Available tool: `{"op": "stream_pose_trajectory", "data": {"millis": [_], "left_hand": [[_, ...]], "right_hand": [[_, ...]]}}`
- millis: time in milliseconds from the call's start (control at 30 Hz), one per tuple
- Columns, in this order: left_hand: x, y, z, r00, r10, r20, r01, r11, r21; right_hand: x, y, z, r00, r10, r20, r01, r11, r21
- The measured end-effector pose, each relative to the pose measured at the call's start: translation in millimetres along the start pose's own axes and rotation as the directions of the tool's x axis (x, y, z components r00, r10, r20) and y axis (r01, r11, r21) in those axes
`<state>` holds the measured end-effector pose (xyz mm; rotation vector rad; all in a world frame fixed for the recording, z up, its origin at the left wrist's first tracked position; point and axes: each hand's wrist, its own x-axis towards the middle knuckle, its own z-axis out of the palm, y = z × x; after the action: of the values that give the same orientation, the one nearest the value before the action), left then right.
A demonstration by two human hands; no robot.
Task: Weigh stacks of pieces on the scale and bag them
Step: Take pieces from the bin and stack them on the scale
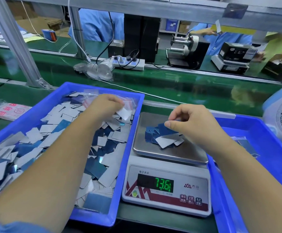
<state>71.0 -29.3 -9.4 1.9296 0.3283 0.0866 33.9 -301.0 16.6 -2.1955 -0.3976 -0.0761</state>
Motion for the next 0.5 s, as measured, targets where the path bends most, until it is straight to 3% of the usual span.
{"op": "stream_pose_trajectory", "data": {"millis": [67, 200, 300, 500], "left_hand": [[1.7, -5.2, 5.5, 0.998, -0.054, 0.022, 0.047, 0.974, 0.222], [0.1, -3.8, 11.8, 1.000, 0.002, 0.028, -0.018, 0.810, 0.586], [-2.0, -0.2, 11.7, 0.999, 0.038, -0.004, -0.025, 0.743, 0.669], [-2.0, 1.6, 11.4, 0.999, -0.029, 0.019, 0.004, 0.625, 0.780]], "right_hand": [[-0.6, 1.5, 4.4, 1.000, 0.013, 0.012, -0.012, 0.994, -0.111], [-0.4, 0.7, 3.9, 1.000, 0.001, -0.015, -0.006, 0.957, -0.289], [-0.1, 1.4, 1.7, 1.000, -0.011, -0.011, 0.007, 0.953, -0.304], [1.3, 4.7, 1.9, 0.999, -0.013, 0.039, 0.024, 0.949, -0.313]]}}
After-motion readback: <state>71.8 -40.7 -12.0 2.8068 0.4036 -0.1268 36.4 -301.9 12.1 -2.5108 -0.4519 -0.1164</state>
